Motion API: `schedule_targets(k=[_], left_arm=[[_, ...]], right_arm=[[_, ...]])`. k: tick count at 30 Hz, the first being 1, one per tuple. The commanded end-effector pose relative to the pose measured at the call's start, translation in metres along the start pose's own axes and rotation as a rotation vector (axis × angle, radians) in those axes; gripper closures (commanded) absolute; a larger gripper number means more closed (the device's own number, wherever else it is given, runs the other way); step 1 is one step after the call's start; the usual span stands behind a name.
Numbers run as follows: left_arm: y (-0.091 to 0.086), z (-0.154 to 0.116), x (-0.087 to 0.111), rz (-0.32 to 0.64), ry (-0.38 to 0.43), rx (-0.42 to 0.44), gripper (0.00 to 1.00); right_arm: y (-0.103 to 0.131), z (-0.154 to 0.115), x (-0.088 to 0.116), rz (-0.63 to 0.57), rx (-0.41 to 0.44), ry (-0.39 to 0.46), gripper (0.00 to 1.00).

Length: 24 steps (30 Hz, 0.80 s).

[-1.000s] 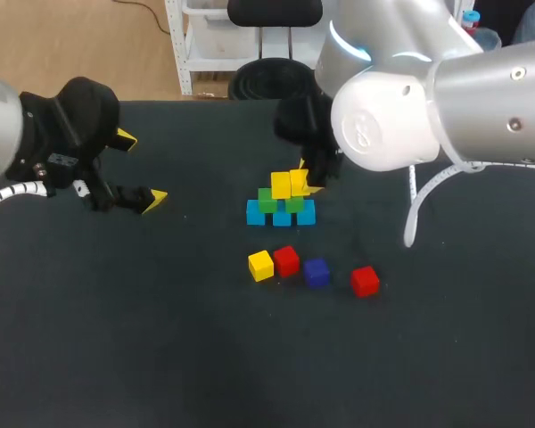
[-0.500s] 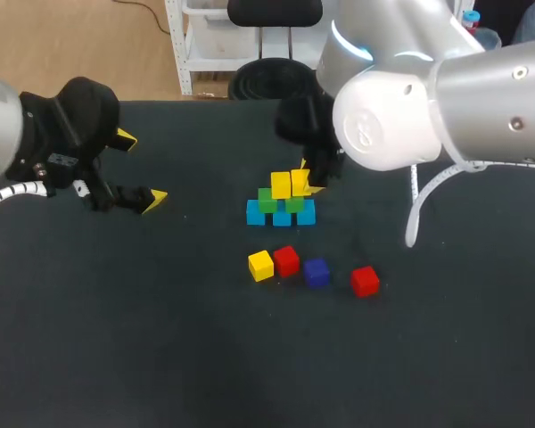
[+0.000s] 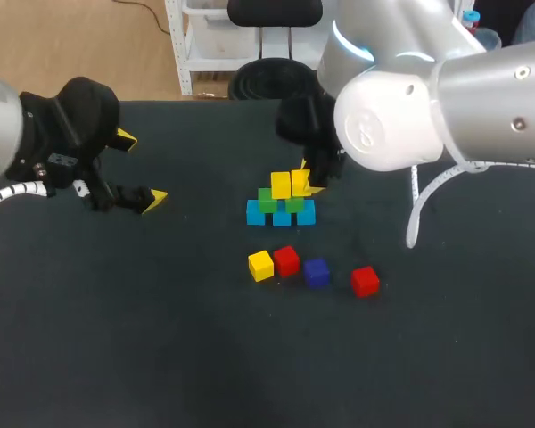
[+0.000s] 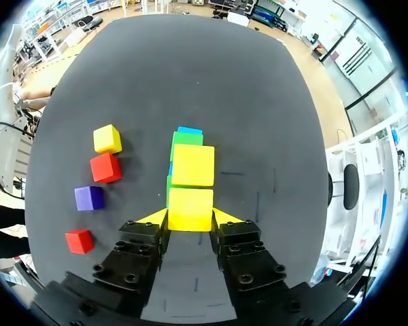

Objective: Place the blue cubes, place green cubes on the blue cubes, place the yellow cubes on the green cubes, then place the red cubes on the yellow cubes, and place purple cube on the red cubes.

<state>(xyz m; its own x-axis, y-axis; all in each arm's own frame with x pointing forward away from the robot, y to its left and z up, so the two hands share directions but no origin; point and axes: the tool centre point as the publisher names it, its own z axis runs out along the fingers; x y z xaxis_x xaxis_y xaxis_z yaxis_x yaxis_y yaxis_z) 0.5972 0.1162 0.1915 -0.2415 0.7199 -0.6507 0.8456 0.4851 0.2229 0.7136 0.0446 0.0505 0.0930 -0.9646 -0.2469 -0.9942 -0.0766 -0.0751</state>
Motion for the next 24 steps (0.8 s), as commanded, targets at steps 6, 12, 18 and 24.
schedule_targets(k=[6,12,18,24], left_arm=[[0.0009,0.0001,0.0011,0.002,-0.004,0.002,0.0],[0.0009,0.0001,0.0011,0.002,-0.004,0.002,0.0],[0.0009,0.0001,0.0011,0.002,-0.004,0.002,0.0],[0.0009,0.0001,0.0011,0.002,-0.004,0.002,0.0]], right_arm=[[0.0024,-0.0005,0.0002,0.0,0.002,-0.003,1.0],[0.0029,-0.0008,0.0003,0.0,0.003,-0.003,1.0],[0.0032,-0.001,0.0003,0.0,0.004,-0.004,1.0],[0.0044,-0.001,-0.0005,0.0,0.003,-0.005,1.0]])
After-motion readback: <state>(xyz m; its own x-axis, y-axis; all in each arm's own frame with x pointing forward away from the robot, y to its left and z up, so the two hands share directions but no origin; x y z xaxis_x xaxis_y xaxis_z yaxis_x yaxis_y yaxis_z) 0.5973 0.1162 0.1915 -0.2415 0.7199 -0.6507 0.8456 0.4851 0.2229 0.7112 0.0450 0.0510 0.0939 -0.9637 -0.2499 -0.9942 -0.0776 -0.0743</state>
